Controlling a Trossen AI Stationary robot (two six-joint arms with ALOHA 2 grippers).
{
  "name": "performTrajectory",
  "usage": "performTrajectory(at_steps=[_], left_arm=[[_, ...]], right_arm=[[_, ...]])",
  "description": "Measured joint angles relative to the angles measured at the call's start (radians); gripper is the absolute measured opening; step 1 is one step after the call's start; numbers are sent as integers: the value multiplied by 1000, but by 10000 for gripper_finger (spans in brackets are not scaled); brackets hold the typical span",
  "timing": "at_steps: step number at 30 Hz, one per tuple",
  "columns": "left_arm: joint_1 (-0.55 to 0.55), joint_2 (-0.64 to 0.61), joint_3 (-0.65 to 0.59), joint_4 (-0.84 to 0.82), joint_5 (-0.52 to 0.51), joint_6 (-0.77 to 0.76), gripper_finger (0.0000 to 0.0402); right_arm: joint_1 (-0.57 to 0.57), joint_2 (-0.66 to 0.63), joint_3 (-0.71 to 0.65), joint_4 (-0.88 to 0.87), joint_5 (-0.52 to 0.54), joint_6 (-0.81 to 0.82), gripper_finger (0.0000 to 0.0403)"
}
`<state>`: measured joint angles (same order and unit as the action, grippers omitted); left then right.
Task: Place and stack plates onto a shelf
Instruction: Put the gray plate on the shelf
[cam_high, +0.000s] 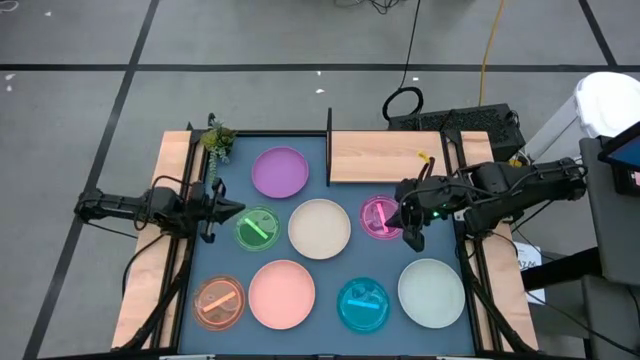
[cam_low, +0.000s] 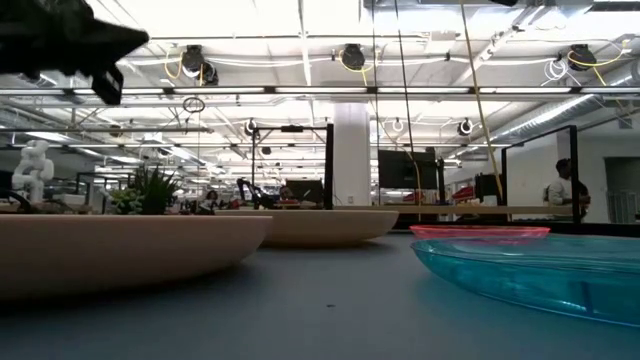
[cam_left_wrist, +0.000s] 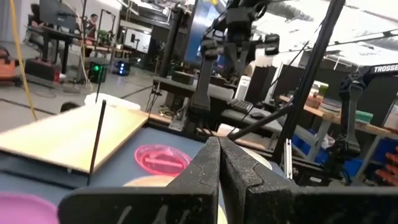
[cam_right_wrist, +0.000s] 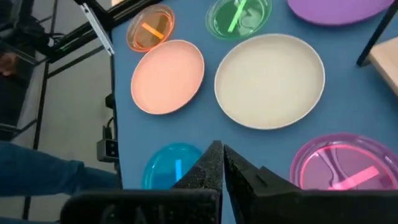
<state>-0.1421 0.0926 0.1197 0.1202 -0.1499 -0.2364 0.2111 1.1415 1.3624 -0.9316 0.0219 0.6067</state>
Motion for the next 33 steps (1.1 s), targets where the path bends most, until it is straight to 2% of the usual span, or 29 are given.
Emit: performTrajectory(at_steps=[6, 13, 22, 27, 33], left_arm=[[0, 149, 186, -111, 1, 42, 3], [0, 376, 486, -273, 2, 87, 3], [0, 688, 877, -611, -13, -6, 3], [-5, 808, 993, -666, -2, -32, 3], [-12, 893, 1009, -678, 158, -222, 3]], right_arm=[[1, 26, 0, -53, -1, 6, 0], [1, 54, 0, -59, 0, 4, 0], [0, 70, 0, -62, 3, -12, 0], [0, 70, 0, -61, 0, 14, 0], [2, 70, -1, -61, -1, 90, 0]])
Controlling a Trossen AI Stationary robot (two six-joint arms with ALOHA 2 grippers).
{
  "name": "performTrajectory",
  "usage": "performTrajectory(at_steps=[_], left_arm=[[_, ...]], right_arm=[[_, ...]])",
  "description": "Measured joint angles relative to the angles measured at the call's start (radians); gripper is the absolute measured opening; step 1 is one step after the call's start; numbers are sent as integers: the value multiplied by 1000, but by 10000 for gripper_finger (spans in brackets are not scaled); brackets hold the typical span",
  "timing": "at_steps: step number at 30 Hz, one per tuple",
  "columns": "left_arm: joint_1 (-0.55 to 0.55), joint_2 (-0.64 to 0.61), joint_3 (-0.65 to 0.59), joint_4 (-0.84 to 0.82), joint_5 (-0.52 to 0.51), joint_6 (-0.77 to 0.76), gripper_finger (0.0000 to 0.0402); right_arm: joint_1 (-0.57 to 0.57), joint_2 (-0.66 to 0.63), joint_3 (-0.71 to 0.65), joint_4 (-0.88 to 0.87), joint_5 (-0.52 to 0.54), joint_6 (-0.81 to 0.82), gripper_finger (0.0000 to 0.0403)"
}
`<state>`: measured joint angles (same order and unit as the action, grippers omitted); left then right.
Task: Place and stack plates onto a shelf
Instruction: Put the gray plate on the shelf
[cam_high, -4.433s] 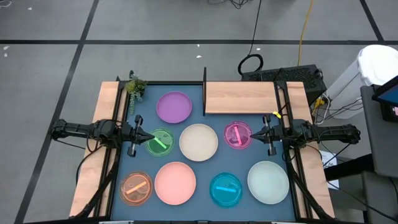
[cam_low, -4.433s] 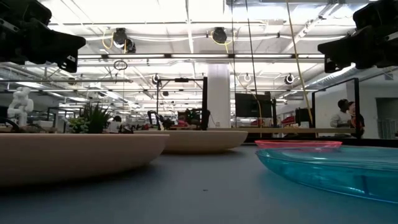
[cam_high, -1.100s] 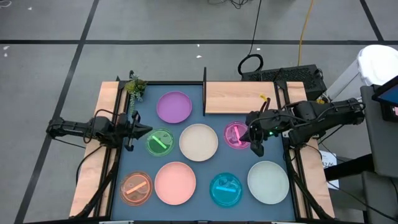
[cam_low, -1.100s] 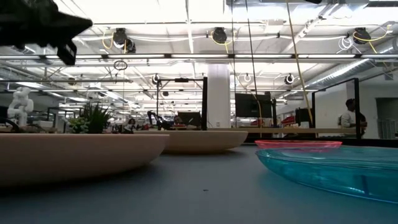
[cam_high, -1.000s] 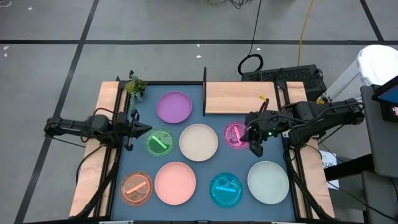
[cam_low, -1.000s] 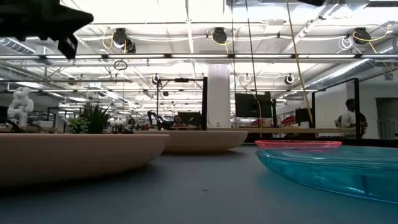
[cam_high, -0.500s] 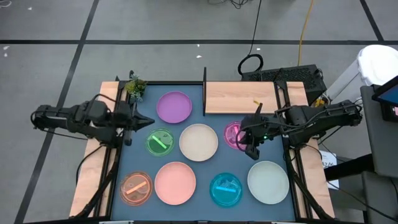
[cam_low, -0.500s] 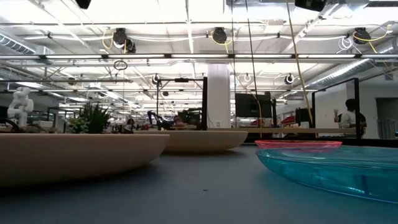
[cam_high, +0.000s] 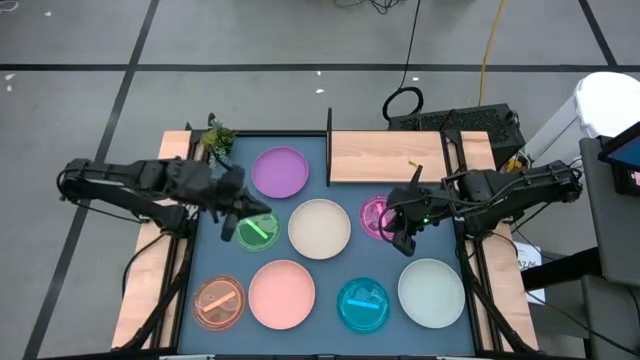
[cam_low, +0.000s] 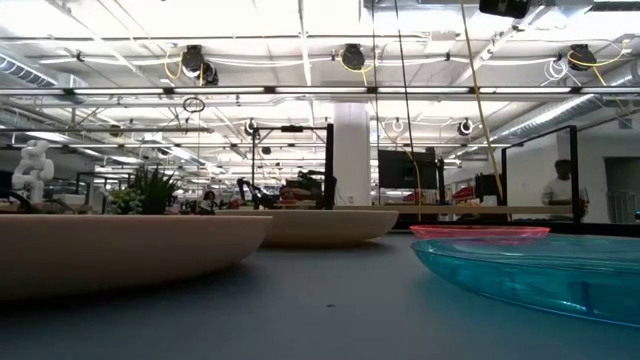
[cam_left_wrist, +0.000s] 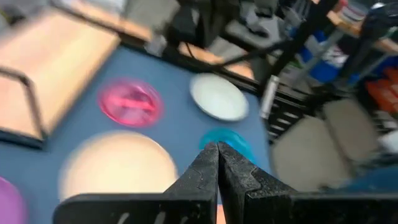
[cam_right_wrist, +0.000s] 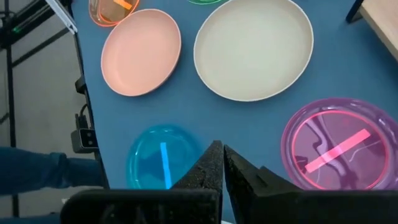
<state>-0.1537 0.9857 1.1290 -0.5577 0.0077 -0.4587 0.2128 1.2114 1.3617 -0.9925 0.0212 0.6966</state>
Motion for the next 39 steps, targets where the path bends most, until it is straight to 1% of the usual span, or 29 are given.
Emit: performTrajectory(at_steps=[2, 5, 11, 15, 18, 23, 26, 29, 32, 34, 36, 39], left_arm=[[-18, 17, -8, -2, 17, -57, 3], [-57, 46, -18, -1, 12, -105, 3], [-133, 105, -21, 2, -85, -164, 3], [-156, 148, -21, 14, -95, -228, 3], [-172, 181, -21, 36, -113, -298, 3], [-198, 239, -21, 106, -144, -385, 3], [-206, 269, -22, 123, -152, -401, 3], [-207, 298, -22, 123, -152, -406, 3], [-198, 318, -22, 125, -153, -440, 3], [-187, 325, -22, 131, -147, -466, 3], [-178, 325, -22, 143, -144, -439, 3], [-158, 323, -22, 165, -137, -395, 3]], right_arm=[[7, 0, 0, 0, 0, 23, 0], [24, 0, 0, 0, 0, 60, 0], [79, 0, 0, -10, 0, 111, 0], [133, 0, 0, -71, 1, 101, 0], [166, -3, -16, -110, 1, 59, 0], [204, -25, -90, -111, -3, -50, 0], [208, -28, -149, -110, -49, -148, 0], [208, -29, -217, -97, -117, -243, 0], [208, -29, -287, -55, -182, -299, 0], [208, -29, -333, -8, -206, -325, 4], [208, -29, -379, 42, -209, -345, 14], [208, -29, -447, 115, -209, -350, 40]])
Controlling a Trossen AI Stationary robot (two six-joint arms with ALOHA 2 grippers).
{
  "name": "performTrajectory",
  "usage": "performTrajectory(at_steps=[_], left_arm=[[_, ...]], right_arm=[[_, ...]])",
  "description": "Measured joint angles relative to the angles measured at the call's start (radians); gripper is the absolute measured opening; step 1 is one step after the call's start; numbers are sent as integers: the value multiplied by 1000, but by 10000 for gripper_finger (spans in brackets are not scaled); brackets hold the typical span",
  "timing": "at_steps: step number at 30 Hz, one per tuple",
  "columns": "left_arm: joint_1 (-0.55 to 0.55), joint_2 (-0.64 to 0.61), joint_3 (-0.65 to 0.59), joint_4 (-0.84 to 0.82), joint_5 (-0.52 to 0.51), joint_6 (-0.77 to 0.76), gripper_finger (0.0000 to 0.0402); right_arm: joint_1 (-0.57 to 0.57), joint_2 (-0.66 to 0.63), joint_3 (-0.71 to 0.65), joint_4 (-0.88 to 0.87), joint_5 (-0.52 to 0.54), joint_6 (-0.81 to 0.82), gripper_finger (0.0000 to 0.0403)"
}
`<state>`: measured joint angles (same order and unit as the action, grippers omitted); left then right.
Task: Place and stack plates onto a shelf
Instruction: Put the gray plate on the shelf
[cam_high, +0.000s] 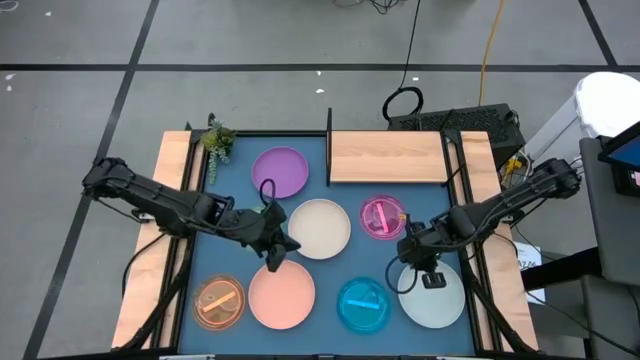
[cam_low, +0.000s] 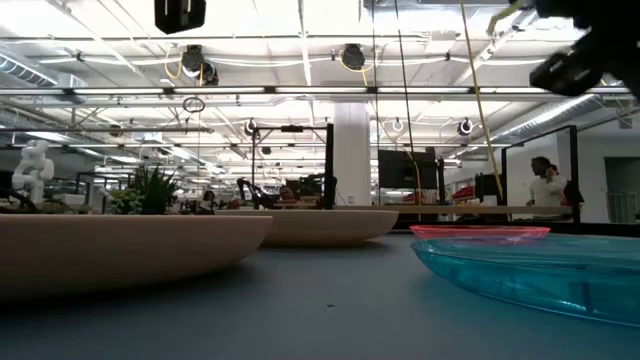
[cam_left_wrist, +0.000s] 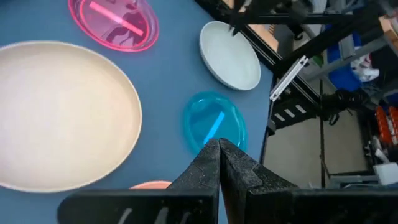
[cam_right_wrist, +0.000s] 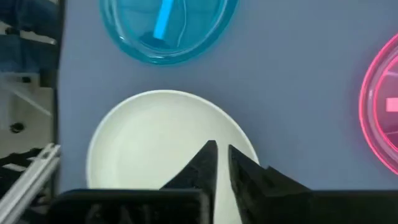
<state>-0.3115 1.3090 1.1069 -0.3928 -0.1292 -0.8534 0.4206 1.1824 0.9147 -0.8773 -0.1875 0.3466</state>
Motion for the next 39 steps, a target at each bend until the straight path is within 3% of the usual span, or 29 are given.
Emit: performTrajectory(at_steps=[8, 14, 25, 31, 39], left_arm=[[35, -8, 0, 13, 32, 68, 3], [34, -8, 0, 47, 32, 100, 3], [34, -8, 0, 77, 49, 103, 4], [35, -8, 0, 110, 54, 142, 4], [36, -8, 0, 138, 85, 174, 4]], right_arm=[[-2, 0, -175, 87, 2, -39, 131], [-2, 0, -219, 105, 5, -30, 163], [-3, 0, -231, 119, 132, -89, 153], [-2, 0, -281, 166, 31, -89, 138], [-3, 0, -315, 188, 33, -78, 125]])
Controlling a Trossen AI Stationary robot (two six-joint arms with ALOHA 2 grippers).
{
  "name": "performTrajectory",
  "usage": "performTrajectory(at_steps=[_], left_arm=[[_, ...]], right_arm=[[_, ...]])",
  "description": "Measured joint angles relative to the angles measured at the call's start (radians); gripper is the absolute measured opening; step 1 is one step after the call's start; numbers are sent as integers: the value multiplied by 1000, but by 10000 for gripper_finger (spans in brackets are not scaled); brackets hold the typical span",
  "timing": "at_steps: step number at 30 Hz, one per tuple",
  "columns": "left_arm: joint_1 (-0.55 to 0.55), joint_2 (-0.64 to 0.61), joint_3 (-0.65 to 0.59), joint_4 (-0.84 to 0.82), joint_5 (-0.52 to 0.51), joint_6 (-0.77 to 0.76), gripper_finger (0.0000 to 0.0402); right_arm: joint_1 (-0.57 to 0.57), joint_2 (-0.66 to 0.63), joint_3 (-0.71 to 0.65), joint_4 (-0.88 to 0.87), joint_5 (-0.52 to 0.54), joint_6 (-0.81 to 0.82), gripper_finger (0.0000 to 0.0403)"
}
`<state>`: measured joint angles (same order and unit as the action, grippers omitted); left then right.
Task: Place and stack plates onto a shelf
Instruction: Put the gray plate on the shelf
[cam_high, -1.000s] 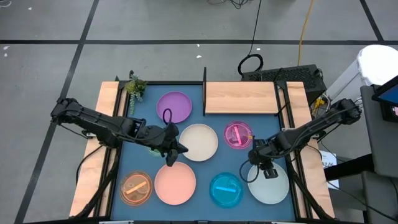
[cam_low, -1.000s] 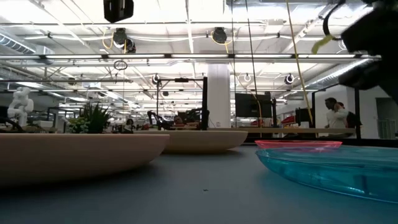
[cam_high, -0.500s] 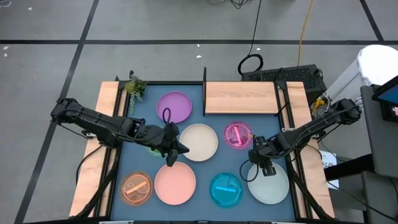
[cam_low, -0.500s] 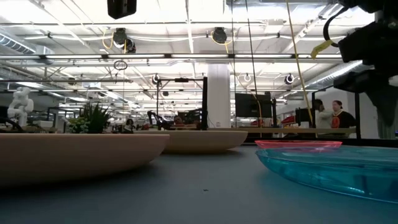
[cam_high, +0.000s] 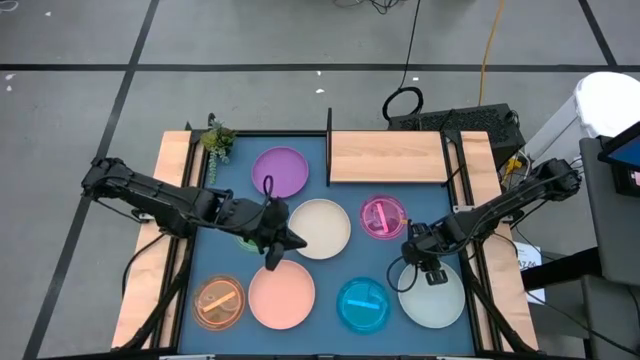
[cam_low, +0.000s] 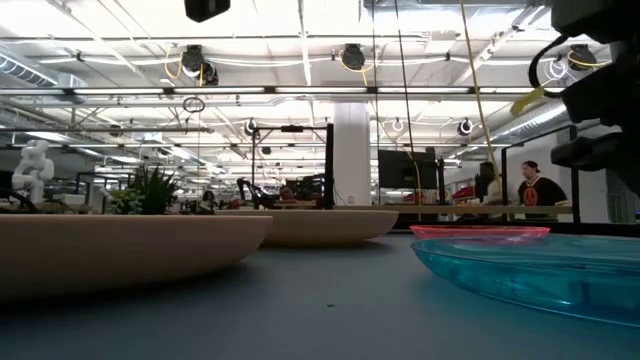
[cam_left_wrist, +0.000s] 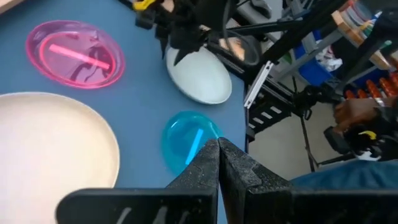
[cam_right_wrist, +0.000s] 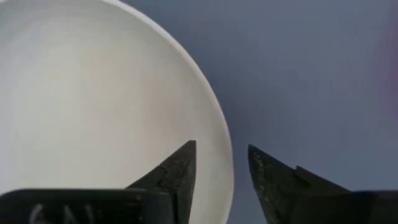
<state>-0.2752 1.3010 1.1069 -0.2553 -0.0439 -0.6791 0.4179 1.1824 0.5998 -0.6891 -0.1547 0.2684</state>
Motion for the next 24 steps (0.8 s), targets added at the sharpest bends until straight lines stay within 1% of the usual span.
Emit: performTrajectory(at_steps=[5, 9, 13, 18, 21, 24], left_arm=[[9, 0, 0, 51, -9, 50, 4], [14, 0, 0, 64, -10, 57, 4], [12, 0, 0, 50, -10, 51, 4], [16, 0, 0, 48, -12, -6, 4], [26, 0, 0, 48, -16, 1, 4], [29, 0, 0, 48, -20, 40, 4]], right_arm=[[0, 0, -35, 29, -3, 10, 108], [0, 0, -38, 31, -3, 2, 83], [1, 0, -38, 35, -4, 0, 51], [1, -1, -38, 36, -8, 1, 12], [1, -2, -37, 36, -16, 19, 6], [1, -2, -31, 33, -38, 37, 6]])
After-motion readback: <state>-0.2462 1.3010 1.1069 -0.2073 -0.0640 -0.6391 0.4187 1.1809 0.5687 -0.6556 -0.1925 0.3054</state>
